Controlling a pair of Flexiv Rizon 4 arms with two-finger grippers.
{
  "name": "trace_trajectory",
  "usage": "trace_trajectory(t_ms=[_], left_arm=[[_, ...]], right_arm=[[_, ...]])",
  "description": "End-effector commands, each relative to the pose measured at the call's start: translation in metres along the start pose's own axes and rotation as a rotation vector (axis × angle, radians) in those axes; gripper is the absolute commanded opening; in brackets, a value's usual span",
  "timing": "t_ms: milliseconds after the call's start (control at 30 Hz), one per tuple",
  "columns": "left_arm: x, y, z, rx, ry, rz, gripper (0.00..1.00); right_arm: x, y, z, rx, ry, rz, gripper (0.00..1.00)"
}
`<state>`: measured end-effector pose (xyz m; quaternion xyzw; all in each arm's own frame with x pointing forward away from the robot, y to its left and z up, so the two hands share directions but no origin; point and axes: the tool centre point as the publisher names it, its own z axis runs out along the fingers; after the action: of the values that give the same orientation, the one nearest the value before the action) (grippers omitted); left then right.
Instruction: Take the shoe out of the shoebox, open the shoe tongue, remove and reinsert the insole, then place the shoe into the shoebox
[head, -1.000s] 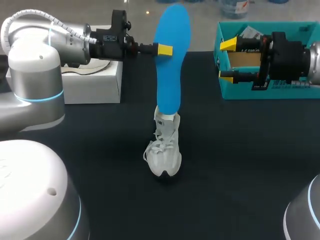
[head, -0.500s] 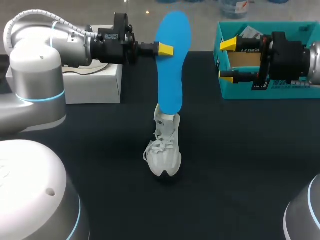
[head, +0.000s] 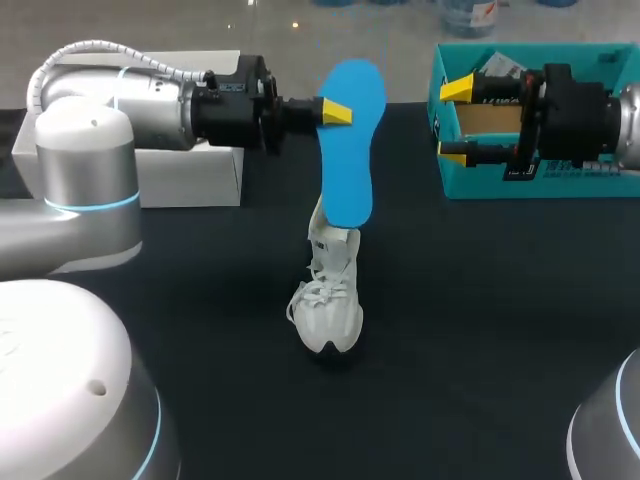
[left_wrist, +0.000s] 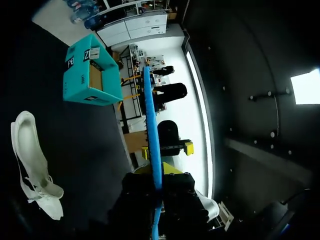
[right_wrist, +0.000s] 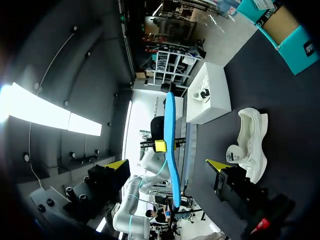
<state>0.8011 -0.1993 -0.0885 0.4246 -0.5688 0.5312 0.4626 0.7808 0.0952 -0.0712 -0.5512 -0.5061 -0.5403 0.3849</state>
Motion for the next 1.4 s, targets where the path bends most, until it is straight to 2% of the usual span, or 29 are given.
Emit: trace_trajectory(t_ms=[33, 100, 133, 233, 400, 600, 700, 1067, 1400], left_arm=[[-0.012, -0.002, 0.01, 0.006, 0.02, -0.017, 0.0], [-0.016, -0.002, 0.013, 0.004, 0.017, -0.024, 0.0], [-0.019, -0.002, 0.014, 0.001, 0.016, -0.027, 0.0], [-0.025, -0.004, 0.018, 0.001, 0.019, -0.047, 0.0], [-0.034, -0.007, 0.024, 0.007, 0.024, -0.064, 0.0], [-0.038, -0.01, 0.03, 0.011, 0.025, -0.066, 0.0], [-0.039, -0.012, 0.033, 0.016, 0.027, -0.069, 0.0], [-0.038, -0.007, 0.037, 0.006, 0.038, -0.1, 0.0], [-0.041, -0.005, 0.032, -0.003, 0.031, -0.118, 0.0]], right_arm=[[0.0, 0.0, 0.001, -0.002, -0.003, 0.001, 1.0], [0.0, 0.0, 0.001, -0.002, -0.003, 0.001, 1.0], [0.007, -0.001, -0.005, 0.002, -0.027, 0.005, 1.0], [0.027, 0.001, -0.012, 0.003, -0.151, 0.018, 1.0], [0.049, 0.002, -0.006, 0.015, -0.385, 0.061, 1.0], [0.062, -0.002, 0.004, 0.025, -0.532, 0.132, 1.0], [0.066, -0.003, 0.007, 0.031, -0.565, 0.142, 1.0], [0.072, 0.001, 0.013, 0.041, -0.809, 0.156, 1.0], [0.071, 0.016, 0.023, 0.139, -1.043, 0.125, 1.0]])
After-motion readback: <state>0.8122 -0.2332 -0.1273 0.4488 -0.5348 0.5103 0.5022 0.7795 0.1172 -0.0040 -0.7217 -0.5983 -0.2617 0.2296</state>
